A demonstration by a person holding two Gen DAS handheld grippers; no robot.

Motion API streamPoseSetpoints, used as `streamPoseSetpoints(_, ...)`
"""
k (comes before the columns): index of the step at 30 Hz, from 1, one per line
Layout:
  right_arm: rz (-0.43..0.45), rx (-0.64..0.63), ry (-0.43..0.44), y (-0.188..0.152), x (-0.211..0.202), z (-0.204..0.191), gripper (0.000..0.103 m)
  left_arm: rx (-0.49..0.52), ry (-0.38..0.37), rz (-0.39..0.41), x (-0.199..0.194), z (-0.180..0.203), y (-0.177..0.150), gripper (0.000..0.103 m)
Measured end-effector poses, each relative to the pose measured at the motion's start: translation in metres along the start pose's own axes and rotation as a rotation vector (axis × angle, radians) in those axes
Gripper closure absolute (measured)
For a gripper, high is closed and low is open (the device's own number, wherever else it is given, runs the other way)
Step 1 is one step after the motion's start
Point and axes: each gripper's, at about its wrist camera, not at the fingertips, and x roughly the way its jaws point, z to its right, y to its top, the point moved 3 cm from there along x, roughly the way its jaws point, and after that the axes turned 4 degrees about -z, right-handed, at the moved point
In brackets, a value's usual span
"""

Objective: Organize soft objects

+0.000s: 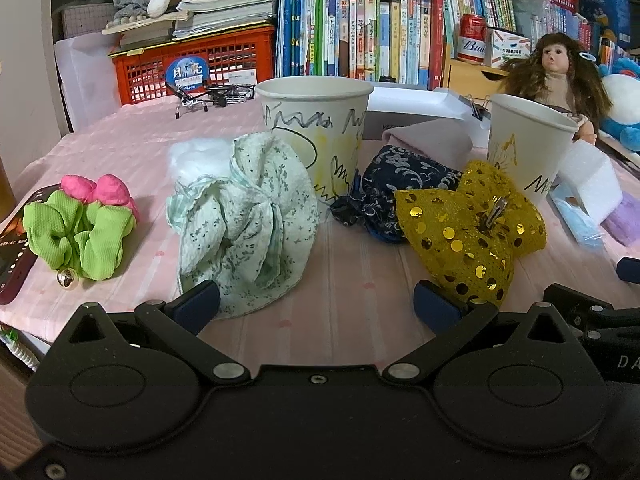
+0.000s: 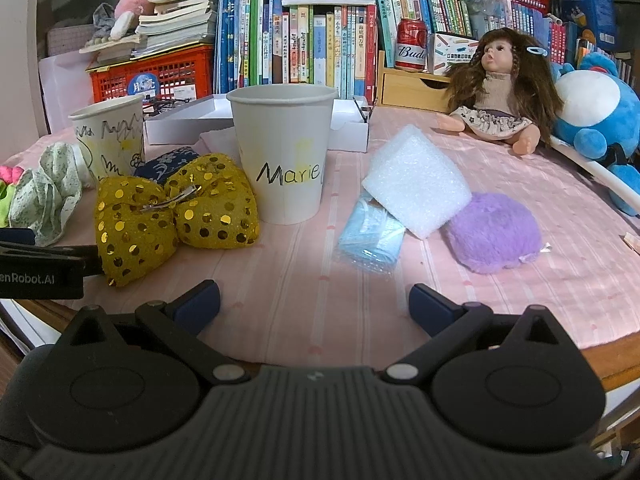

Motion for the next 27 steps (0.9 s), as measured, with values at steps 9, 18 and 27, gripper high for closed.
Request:
streamPoseSetpoints(9, 0.048, 0.006, 0.001, -0.005, -0.002, 0.000, 0.000, -0.010, -0.025, 0.009, -0.007, -0.003, -0.001, 0.001)
streamPoseSetpoints(18, 0.109, 0.075, 0.112, 0.000, -0.015, 0.012, 0.001, -0.056, -0.064, 0.091, -0.037, -0.019, 0.013, 0.004)
streamPoseSetpoints(27, 0.156, -0.054, 0.256, 0.006, -0.025, -0.018, 0.001, -0.136, -0.028, 0.151, -0.049, -0.042, 0.030, 0.008)
